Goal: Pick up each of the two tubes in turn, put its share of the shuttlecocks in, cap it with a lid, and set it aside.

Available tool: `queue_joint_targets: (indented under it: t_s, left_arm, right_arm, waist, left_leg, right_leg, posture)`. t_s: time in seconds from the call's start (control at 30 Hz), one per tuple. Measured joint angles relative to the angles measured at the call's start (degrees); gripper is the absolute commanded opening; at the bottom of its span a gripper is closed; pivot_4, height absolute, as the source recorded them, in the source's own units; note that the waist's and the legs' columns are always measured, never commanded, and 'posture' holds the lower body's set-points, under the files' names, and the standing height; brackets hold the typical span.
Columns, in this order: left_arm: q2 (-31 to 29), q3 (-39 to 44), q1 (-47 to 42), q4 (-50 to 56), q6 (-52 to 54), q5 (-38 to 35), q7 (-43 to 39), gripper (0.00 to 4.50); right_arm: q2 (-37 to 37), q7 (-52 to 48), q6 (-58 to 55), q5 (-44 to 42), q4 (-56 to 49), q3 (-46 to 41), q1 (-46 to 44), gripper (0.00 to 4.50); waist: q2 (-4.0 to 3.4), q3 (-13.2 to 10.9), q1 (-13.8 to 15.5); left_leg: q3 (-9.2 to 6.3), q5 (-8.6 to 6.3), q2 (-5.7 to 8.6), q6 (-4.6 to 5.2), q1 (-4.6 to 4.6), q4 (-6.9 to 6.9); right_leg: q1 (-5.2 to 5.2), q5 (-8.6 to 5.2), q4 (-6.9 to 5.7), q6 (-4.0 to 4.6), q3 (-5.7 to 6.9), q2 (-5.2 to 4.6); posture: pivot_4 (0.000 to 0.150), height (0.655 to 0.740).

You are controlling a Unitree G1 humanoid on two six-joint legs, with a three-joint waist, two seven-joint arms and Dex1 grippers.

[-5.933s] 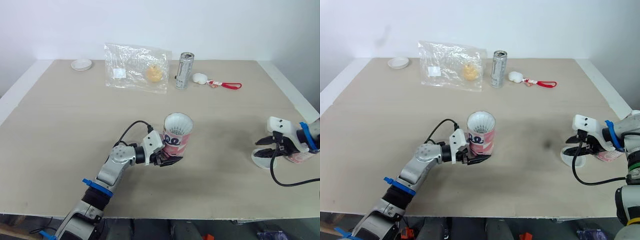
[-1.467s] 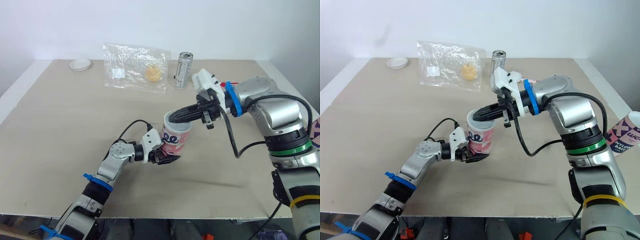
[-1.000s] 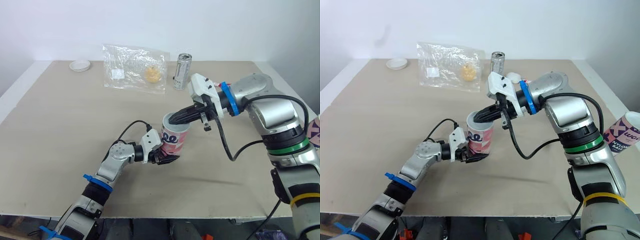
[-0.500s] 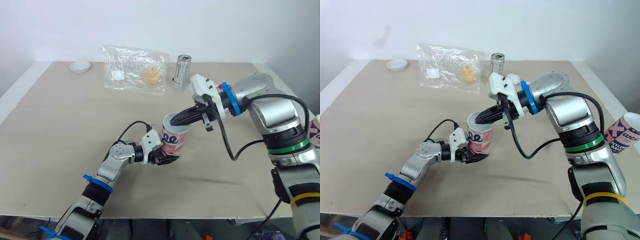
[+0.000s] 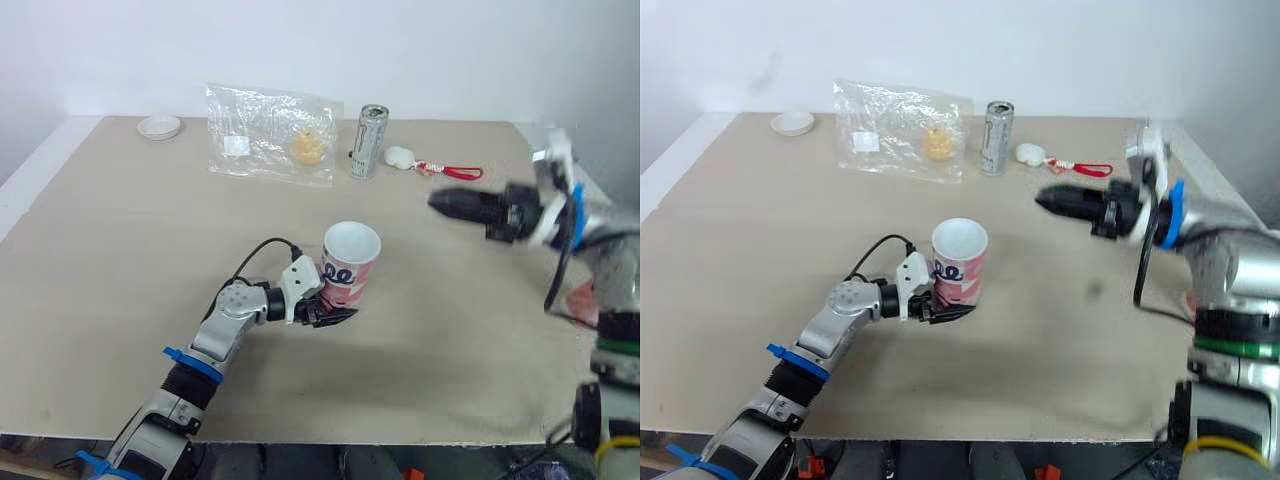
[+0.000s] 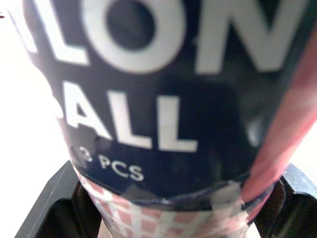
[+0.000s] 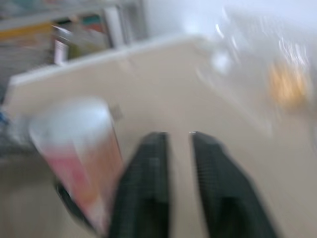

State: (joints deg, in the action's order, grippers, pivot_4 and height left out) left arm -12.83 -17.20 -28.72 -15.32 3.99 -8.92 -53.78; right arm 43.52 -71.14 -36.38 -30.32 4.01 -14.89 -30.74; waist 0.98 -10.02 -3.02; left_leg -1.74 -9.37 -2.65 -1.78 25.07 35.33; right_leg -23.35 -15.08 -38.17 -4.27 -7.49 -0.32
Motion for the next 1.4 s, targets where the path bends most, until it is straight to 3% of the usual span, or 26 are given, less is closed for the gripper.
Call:
queue_joint_targets:
  t_s: [0.07, 0.17, 0.2, 0.37, 0.6, 0.93, 1.4]
  left_arm:
    - [-0.68, 0.72, -0.17, -0.53, -0.17, -0.27, -0.70, 4.50]
    - [-1.17, 1.31, -0.26, -1.02, -0.35, -0.51, -1.58, 4.50]
    - [-1.50, 1.48, -0.26, -1.05, -0.43, -0.63, -1.88, 4.50]
    - [-2.47, 1.92, -0.22, -1.00, -0.58, -1.28, -4.06, 4.50]
    - [-5.86, 4.18, 1.92, 3.97, -1.73, -2.82, -5.79, 4.50]
    - [-12.00, 7.78, 8.71, 14.81, 0.16, -7.22, -7.59, 4.50]
    - [-18.44, 10.85, 16.39, 25.50, 3.86, -11.88, -7.94, 4.50]
  right_arm:
    - [-0.45, -0.30, 7.19, 2.07, -2.77, 0.99, 8.95, 3.40]
    - [-1.69, -0.44, 11.30, 3.03, -3.49, 2.33, 11.95, 4.38]
    - [-2.36, -0.57, 12.54, 3.35, -3.88, 3.47, 12.38, 4.45]
    - [-5.18, -1.85, 19.05, 5.29, -3.44, 9.65, 12.49, 4.45]
    - [-8.28, -5.12, 28.51, 8.80, 5.29, 15.80, 9.84, 4.45]
    - [-12.63, -7.86, 38.19, 12.61, 17.87, 19.54, 3.13, 4.45]
    - [-16.67, -10.27, 42.33, 14.58, 23.75, 21.85, -0.97, 4.45]
  waist:
    - [-0.07, 0.00, -0.11]
    - [-0.08, -0.02, -0.35]
    - [-0.06, -0.04, -0.46]
    - [-0.03, -0.05, -0.65]
    - [0.02, -0.09, -0.60]
    - [0.07, -0.12, -0.63]
    - [0.07, -0.12, -0.70]
  left_leg:
    - [-0.04, 0.00, -0.01, 0.00, -0.02, -0.01]
    - [-0.02, 0.01, -0.01, -0.01, -0.03, 0.05]
    - [-0.03, 0.01, -0.01, -0.01, -0.03, 0.07]
    - [-0.02, 0.04, 0.00, -0.04, 0.00, 0.11]
    - [-0.05, 0.02, 0.00, -0.05, 0.01, 0.00]
    - [-0.05, 0.02, -0.03, -0.06, -0.02, 0.05]
    - [-0.03, 0.02, -0.06, -0.06, -0.03, 0.07]
  right_leg:
    - [0.01, 0.01, 0.00, 0.00, 0.02, 0.04]
    - [0.04, 0.08, 0.00, -0.04, 0.00, 0.04]
    - [0.03, 0.11, 0.00, -0.03, 0.01, 0.04]
    - [0.04, 0.16, 0.02, -0.07, 0.00, 0.02]
    - [0.04, 0.03, 0.03, -0.03, 0.01, 0.02]
    - [0.09, 0.09, 0.02, -0.01, 0.03, 0.01]
    - [0.10, 0.11, 0.02, 0.03, 0.05, 0.00]
  posture:
    - [0.150, 0.7400]
    - [0.150, 0.7400]
    - [0.150, 0.7400]
    - [0.150, 0.7400]
    - [0.150, 0.7400]
    - [0.150, 0.7400]
    - [0.150, 0.7400]
